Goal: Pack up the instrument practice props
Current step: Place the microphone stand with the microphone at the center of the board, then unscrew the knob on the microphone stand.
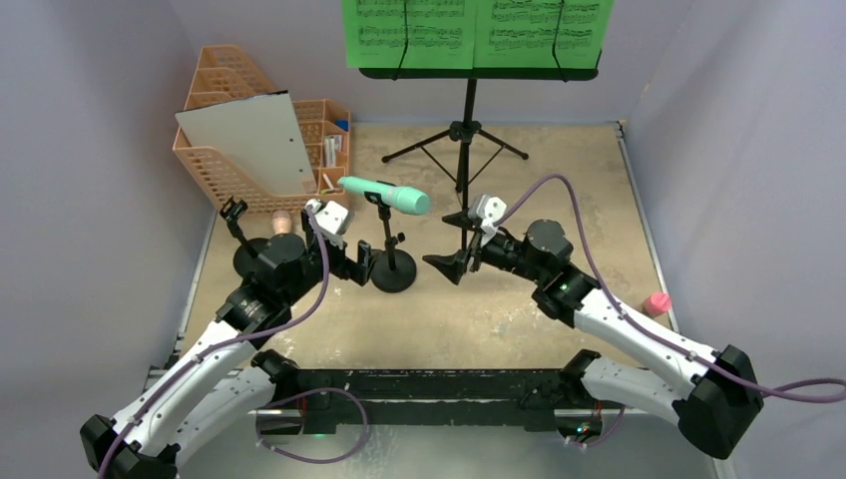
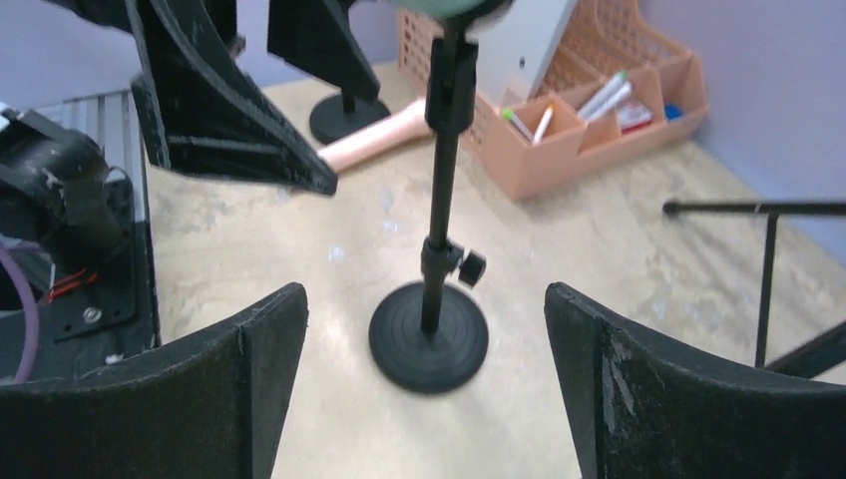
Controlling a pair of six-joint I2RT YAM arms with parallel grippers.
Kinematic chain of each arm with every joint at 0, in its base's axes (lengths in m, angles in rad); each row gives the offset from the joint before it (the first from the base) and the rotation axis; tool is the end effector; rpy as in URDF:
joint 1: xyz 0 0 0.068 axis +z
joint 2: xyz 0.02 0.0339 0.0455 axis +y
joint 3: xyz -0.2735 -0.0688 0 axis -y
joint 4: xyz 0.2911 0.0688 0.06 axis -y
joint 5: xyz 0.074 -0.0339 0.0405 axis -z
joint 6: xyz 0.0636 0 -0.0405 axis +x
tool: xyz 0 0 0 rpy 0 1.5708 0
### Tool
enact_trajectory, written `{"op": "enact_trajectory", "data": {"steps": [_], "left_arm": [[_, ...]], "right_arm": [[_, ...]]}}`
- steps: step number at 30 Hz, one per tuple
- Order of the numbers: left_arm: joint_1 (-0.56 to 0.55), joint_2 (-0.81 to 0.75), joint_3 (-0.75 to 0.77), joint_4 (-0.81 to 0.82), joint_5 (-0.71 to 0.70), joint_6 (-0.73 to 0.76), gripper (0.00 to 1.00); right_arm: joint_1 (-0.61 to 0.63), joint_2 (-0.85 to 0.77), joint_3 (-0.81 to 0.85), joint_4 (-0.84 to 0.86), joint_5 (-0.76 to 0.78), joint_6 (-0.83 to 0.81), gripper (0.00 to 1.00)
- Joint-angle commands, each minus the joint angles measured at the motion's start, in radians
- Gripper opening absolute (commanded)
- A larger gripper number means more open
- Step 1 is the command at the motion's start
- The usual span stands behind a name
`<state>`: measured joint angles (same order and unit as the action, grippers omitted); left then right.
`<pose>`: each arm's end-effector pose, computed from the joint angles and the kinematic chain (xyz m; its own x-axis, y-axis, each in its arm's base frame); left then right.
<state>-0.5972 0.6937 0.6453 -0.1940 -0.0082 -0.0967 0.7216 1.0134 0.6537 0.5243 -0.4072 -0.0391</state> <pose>0.1962 -0.1328 0.3012 -0.2512 0.0541 -0.9664 0.5340 0.8405 -0.0918 0.2082 0.2168 0.3210 0.1581 0.0913 -0.9832 -0.8944 0.4352 -0.1034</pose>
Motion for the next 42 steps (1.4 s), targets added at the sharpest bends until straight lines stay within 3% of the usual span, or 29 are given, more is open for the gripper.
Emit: {"op": "enact_trajectory", "data": {"steps": [1,9,15,21,29,39,42], "left_arm": [[0.012,0.004,0.044,0.075,0.043,-0.034,0.98],[0.016,0.025,-0.015,0.223,0.013,-0.202,0.98],[0.015,0.053,-0.091,0.424,0.003,-0.276,0.97],[0.016,0.130,-0.168,0.630,0.052,-0.306,0.95],[0.016,0.240,-0.268,0.857,0.051,-0.272,0.90],[0.015,0.341,-0.289,1.000,0.126,-0.185,0.73],[0.015,0.356,-0.301,1.041,0.135,-0.161,0.63]], "right_arm": [[0.004,-0.030,0.032,-0.251,0.042,0.024,0.91],[0.003,0.036,-0.073,-0.009,-0.043,0.111,0.92],[0.003,0.135,0.046,-0.114,-0.061,0.096,0.92],[0.003,0.179,0.036,-0.090,-0.101,0.084,0.92],[0.003,0.225,-0.041,0.161,-0.116,0.161,0.92],[0.001,0.309,-0.070,0.264,-0.174,0.129,0.90],[0.001,0.314,-0.090,0.308,-0.180,0.099,0.90]]}}
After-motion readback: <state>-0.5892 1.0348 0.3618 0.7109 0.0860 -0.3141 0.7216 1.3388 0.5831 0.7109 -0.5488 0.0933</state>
